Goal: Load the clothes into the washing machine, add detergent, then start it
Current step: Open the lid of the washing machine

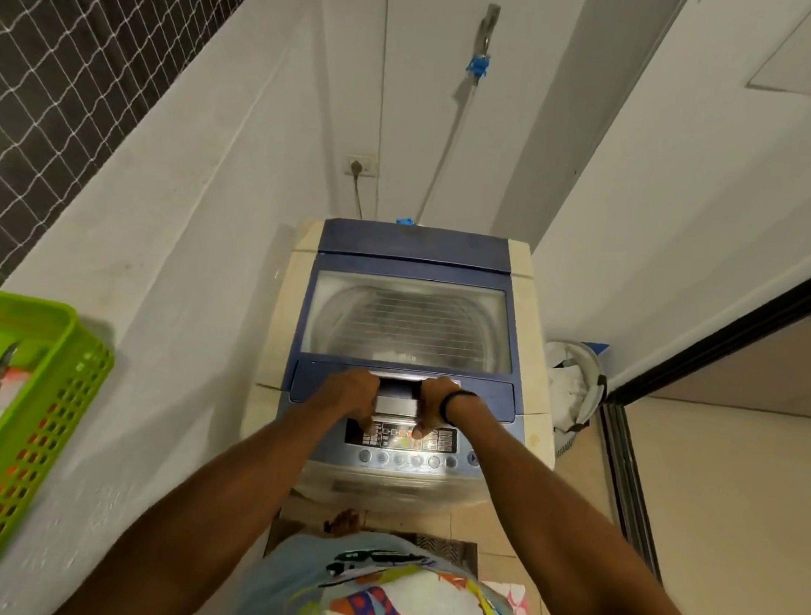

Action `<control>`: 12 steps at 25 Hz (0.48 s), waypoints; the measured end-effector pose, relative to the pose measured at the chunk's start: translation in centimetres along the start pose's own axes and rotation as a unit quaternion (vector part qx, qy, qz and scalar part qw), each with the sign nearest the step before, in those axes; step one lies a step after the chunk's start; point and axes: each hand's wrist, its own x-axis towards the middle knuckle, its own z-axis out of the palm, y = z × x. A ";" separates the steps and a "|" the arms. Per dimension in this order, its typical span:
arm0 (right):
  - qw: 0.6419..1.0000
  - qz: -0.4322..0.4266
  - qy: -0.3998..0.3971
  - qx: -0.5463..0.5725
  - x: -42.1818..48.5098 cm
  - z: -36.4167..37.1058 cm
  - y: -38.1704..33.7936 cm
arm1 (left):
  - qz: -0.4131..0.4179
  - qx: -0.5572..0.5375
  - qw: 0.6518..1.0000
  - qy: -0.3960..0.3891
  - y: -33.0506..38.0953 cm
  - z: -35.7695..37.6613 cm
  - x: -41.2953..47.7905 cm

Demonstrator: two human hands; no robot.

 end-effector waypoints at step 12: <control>0.972 -0.030 0.213 0.091 -8.5 -17.8 2.6 | 0.054 0.036 0.944 0.324 -0.2 -16.6 -7.1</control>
